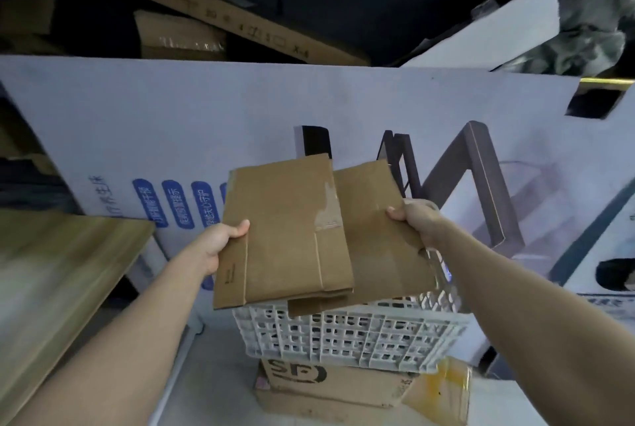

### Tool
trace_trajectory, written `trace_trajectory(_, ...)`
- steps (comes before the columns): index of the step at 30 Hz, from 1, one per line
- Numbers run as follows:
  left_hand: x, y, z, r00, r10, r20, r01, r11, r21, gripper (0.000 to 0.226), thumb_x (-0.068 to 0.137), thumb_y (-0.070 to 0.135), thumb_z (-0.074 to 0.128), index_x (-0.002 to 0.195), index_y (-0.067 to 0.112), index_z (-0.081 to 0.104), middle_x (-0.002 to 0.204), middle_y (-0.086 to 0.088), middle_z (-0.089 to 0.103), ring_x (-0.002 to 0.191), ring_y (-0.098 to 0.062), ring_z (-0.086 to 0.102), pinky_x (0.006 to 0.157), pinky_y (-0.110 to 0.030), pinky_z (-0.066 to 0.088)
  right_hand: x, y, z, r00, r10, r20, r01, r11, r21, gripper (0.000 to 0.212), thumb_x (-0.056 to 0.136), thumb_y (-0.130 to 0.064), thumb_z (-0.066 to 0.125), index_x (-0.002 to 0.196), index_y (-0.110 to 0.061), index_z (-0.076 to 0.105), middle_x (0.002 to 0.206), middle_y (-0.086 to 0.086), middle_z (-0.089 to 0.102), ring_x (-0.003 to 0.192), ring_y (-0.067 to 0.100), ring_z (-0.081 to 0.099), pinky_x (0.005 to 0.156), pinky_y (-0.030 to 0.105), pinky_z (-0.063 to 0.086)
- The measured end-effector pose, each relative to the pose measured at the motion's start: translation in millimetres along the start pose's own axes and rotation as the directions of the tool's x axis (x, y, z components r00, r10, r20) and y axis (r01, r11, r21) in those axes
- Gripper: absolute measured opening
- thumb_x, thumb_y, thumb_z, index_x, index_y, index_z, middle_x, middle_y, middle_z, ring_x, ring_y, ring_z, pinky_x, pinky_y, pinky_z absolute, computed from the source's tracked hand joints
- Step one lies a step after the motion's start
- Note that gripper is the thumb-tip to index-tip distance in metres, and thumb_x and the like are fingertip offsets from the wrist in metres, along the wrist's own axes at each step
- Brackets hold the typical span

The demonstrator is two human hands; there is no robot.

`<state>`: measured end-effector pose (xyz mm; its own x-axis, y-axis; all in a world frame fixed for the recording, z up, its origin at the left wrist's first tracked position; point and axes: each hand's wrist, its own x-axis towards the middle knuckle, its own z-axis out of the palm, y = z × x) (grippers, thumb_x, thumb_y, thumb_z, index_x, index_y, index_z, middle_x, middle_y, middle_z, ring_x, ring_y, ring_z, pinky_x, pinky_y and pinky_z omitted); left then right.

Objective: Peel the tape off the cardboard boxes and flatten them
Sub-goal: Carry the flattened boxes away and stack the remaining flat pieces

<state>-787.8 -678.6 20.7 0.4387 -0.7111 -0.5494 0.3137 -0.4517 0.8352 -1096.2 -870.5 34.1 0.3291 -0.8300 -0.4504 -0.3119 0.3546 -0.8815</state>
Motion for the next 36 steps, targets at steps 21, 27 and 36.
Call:
trace_trajectory(21,26,-37,70,0.96,-0.191,-0.205,0.134,0.956,-0.263,0.037,0.081,0.019,0.073,0.114,0.006,0.062,0.1,-0.014,0.068,0.091,-0.03,0.063,0.072,-0.046,0.05,67,-11,29,0.843,0.227,0.487,-0.197,0.974,-0.112,0.073,0.087,-0.072,0.033,0.114,-0.01,0.059,0.11,0.011,0.07,0.095,0.025,0.069,0.067,0.032,0.055)
trace_trajectory(27,16,-45,98,0.916,-0.162,-0.367,-0.016,0.9,-0.436,0.027,0.092,0.029,0.06,0.108,0.007,0.054,0.095,-0.009,0.061,0.074,-0.025,0.057,0.064,-0.041,0.046,62,-1,-3,0.9,0.163,0.405,-0.14,0.986,-0.085,0.067,0.081,-0.066,0.056,0.112,-0.007,0.057,0.099,0.012,0.061,0.086,0.025,0.062,0.078,0.036,0.056)
trace_trajectory(36,6,-74,172,0.955,-0.193,-0.227,-0.021,0.715,-0.699,0.046,0.089,0.025,0.064,0.125,0.002,0.047,0.117,-0.019,0.062,0.103,-0.035,0.062,0.093,-0.051,0.05,53,30,21,0.968,0.074,0.24,-0.145,0.945,0.294,0.025,0.08,-0.006,0.072,0.1,-0.016,0.061,0.099,0.007,0.069,0.082,0.023,0.066,0.049,0.032,0.053)
